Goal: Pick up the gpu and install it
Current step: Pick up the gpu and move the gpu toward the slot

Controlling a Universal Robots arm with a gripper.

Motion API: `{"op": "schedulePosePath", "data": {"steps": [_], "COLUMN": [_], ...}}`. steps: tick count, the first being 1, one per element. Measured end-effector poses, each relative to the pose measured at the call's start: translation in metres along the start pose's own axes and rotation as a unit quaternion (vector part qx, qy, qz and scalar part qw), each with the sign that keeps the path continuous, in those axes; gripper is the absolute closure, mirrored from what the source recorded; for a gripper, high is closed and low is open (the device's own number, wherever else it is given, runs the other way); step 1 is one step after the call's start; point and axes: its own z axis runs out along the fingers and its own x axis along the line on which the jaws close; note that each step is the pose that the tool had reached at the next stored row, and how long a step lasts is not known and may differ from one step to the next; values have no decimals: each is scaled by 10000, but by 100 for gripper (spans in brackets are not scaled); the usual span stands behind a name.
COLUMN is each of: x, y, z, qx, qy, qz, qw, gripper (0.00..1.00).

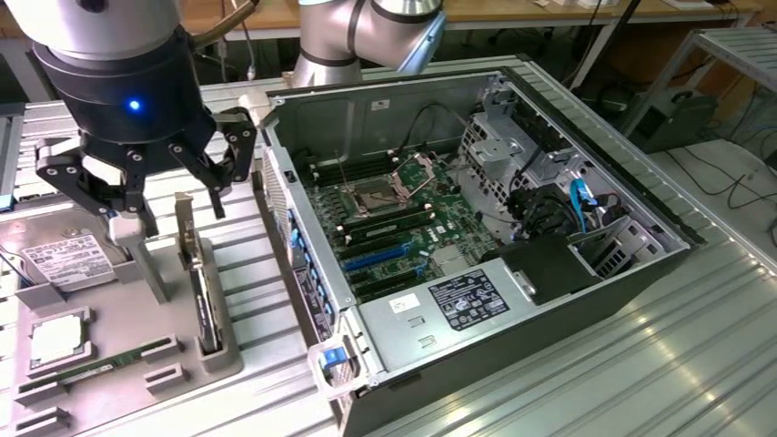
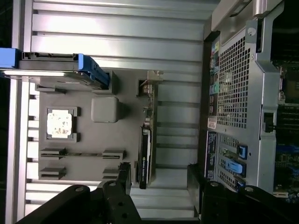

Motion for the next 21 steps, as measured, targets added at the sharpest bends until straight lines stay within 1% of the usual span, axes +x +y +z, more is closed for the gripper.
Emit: {"op": "schedulePosePath", "data": {"steps": [3,11,21], "x": [10,13,34], "y": [0,-3,-50], "z": [24,40,90], "qx": [1,0,0], "qy": [1,0,0], "qz": [4,3,3], "qw": [10000,10000,10000], "gripper": [40,40,40]}}
